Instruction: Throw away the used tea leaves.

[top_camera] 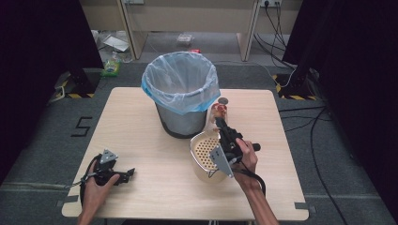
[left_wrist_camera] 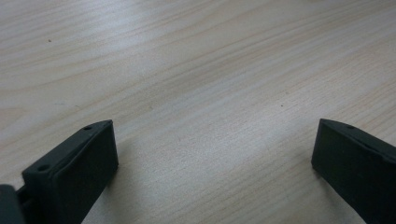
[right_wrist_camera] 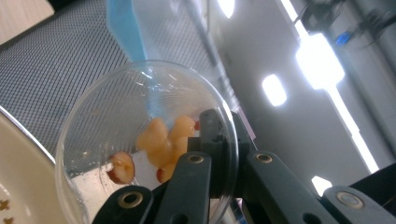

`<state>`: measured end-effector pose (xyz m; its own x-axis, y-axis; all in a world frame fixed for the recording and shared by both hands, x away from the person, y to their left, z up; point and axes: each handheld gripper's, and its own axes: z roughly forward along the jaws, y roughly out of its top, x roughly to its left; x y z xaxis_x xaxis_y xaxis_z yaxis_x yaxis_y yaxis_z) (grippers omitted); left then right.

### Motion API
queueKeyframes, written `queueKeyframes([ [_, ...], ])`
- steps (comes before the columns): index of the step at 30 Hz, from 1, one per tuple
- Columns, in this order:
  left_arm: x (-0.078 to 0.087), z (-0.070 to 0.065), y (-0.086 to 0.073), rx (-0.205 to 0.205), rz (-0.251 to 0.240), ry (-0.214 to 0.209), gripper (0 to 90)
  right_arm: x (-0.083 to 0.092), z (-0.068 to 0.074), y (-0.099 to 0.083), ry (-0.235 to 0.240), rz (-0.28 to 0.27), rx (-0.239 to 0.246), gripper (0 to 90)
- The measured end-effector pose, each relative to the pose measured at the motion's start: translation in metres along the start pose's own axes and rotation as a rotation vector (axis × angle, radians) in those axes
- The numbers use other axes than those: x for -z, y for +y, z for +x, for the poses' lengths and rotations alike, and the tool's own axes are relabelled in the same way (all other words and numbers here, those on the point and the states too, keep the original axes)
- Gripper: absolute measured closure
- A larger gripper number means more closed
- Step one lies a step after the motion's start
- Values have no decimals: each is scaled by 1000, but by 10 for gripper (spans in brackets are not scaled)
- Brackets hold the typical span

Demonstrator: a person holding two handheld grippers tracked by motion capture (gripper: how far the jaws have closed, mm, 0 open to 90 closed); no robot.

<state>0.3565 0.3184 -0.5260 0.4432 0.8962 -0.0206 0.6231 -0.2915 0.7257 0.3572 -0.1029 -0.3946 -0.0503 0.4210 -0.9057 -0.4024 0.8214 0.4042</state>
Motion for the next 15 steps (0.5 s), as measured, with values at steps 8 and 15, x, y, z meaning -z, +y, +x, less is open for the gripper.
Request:
queueKeyframes([
  [8, 0, 0, 0, 0, 0, 0, 0, 0, 0, 0, -22, -16, 15, 900],
  [15, 0, 0, 0, 1, 0, -1, 0, 1, 1, 4, -37, -32, 48, 900],
])
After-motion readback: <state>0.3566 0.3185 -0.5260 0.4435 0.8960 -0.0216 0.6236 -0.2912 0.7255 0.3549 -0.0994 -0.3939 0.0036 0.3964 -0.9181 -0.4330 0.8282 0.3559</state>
